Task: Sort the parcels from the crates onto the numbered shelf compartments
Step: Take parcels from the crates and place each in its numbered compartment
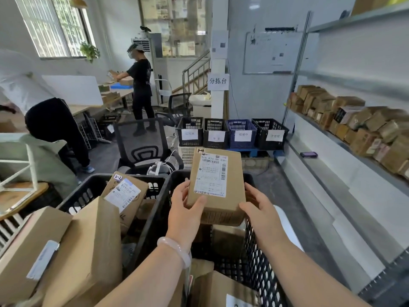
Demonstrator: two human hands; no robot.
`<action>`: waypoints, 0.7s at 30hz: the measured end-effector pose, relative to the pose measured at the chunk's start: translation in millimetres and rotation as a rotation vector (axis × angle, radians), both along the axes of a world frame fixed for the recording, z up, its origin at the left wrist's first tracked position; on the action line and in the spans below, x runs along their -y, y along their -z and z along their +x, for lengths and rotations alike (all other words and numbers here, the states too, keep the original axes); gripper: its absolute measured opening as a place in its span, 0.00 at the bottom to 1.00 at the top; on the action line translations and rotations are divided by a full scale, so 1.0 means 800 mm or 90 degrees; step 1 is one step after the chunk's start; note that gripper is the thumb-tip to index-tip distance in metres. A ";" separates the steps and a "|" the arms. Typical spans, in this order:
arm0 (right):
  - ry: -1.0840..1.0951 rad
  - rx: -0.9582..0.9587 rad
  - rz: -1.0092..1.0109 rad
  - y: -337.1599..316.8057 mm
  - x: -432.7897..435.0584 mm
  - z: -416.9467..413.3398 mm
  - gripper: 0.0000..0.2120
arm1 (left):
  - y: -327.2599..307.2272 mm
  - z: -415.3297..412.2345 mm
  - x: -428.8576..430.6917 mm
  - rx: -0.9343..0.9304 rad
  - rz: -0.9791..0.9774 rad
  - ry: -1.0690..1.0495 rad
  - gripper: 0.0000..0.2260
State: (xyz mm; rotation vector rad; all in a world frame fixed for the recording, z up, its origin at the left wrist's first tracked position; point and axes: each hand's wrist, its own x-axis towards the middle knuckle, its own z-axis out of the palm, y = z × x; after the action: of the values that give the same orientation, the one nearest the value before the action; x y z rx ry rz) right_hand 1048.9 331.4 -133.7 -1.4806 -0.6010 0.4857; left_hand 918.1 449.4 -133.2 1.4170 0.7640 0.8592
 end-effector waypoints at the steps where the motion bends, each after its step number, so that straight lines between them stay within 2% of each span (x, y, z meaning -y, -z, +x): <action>1: 0.001 0.007 0.004 0.000 0.003 0.000 0.24 | 0.001 -0.001 0.003 0.006 -0.004 0.005 0.21; 4: -0.014 0.024 0.011 0.002 0.009 0.000 0.24 | 0.005 -0.004 0.010 0.008 0.010 0.018 0.26; 11: -0.031 0.068 -0.018 0.021 0.018 0.000 0.37 | 0.013 -0.003 0.008 -0.111 0.124 0.056 0.33; 15: -0.044 0.107 -0.038 0.026 0.024 -0.003 0.39 | 0.012 -0.003 0.011 -0.130 0.179 0.041 0.33; 21: 0.012 0.166 -0.047 0.027 0.032 -0.003 0.39 | 0.020 0.001 0.008 -0.105 0.229 0.069 0.33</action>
State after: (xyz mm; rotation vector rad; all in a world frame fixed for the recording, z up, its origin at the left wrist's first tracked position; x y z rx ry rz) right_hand 1046.5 306.1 -155.4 -1.6329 -0.7798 0.3040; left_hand 919.0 443.1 -149.0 1.8493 0.6700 0.8295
